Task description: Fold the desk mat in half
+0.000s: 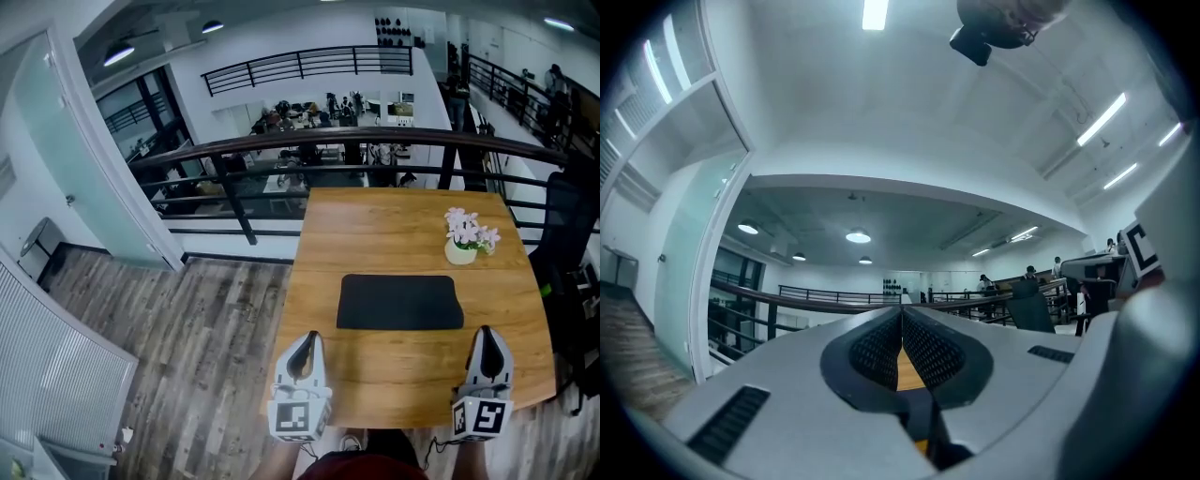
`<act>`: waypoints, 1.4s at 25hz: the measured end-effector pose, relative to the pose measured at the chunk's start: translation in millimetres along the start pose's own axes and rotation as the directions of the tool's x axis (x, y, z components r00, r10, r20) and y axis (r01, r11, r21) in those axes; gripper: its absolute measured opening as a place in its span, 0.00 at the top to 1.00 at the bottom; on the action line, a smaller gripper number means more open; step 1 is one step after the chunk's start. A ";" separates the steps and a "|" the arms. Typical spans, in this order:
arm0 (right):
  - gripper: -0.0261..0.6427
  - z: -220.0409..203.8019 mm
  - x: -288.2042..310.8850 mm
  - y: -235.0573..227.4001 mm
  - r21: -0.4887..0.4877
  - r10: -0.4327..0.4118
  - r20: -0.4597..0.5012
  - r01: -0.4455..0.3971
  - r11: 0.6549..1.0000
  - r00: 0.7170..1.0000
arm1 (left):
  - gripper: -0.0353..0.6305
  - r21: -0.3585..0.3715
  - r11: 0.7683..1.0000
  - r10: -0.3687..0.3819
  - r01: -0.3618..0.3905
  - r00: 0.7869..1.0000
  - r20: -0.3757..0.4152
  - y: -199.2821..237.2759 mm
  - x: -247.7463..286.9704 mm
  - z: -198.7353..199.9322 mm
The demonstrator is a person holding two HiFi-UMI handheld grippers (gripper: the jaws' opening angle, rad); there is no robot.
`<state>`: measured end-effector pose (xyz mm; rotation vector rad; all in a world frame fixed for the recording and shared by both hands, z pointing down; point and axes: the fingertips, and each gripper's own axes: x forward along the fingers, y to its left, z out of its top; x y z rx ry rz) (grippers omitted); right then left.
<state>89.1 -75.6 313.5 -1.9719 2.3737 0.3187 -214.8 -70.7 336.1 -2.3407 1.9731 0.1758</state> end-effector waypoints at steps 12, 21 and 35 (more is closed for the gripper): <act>0.94 4.9 1.2 1.5 -0.011 0.007 0.014 -0.007 1.000 1.000 | 0.92 0.014 1.000 -0.006 0.006 1.000 0.005 3.0 -3.0 5.4; 0.94 1.9 0.0 2.6 -0.019 -0.005 -0.008 0.005 1.000 1.000 | 0.92 0.036 0.999 -0.005 0.006 1.000 -0.014 3.4 -6.3 3.4; 0.94 -2.3 0.0 -1.1 -0.011 -0.032 -0.040 0.031 0.999 0.999 | 0.92 0.061 0.998 0.003 -0.001 1.000 -0.025 6.5 -6.6 1.5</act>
